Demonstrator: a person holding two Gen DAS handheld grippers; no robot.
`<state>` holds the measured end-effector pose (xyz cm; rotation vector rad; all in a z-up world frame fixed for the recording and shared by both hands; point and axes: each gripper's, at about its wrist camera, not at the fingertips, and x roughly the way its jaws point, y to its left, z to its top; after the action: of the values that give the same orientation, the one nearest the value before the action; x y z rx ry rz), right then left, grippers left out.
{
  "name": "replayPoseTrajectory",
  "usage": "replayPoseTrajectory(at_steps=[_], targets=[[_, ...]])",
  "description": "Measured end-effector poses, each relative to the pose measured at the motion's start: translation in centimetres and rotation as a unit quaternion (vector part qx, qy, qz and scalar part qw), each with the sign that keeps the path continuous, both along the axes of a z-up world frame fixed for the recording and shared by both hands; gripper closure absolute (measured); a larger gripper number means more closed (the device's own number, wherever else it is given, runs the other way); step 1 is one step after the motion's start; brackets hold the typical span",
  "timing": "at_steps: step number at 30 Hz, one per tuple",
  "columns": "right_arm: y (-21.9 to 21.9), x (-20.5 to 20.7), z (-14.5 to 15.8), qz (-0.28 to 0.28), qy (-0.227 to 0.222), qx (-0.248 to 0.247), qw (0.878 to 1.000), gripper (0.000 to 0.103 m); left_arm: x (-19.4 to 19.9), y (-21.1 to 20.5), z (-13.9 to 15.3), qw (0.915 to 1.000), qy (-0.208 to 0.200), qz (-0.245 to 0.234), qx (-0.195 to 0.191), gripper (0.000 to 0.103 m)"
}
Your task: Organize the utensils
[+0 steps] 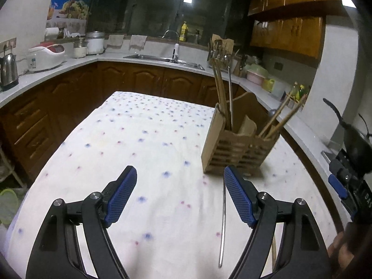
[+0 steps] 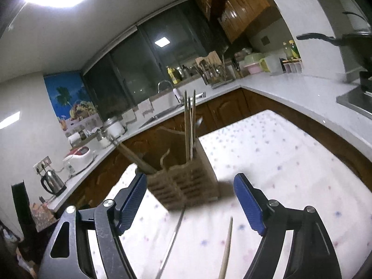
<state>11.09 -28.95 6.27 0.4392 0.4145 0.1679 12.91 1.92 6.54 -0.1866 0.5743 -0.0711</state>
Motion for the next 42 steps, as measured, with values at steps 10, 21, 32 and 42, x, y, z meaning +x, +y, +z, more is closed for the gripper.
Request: replayPoseTrajectory(at_steps=[10, 21, 32, 42], targets=[[0.7, -4.1, 0.7, -0.003, -0.023, -0.022, 0.999, 0.000, -4.6, -0.8, 0.2, 0.9996, -0.025, 0.002, 0.011, 0.007], [2.7, -9.2, -0.4, -0.020, -0.094, -0.105, 0.990, 0.000, -9.3, 0.6, -2.1, 0.9935, -0.082, 0.060, 0.052, 0.000], [3.2, -11.4, -2.8, -0.015, -0.096, -0.128, 0.987, 0.000, -10.8, 0.3, -4.5, 0.9923, -0.082, 0.057, 0.074, 0.000], [2.6, -12.3, -3.6, -0.015, -0.105, -0.132, 0.986, 0.000, -11.5, -1.3, -5.4, 0.9899, -0.092, 0.045, 0.098, 0.000]])
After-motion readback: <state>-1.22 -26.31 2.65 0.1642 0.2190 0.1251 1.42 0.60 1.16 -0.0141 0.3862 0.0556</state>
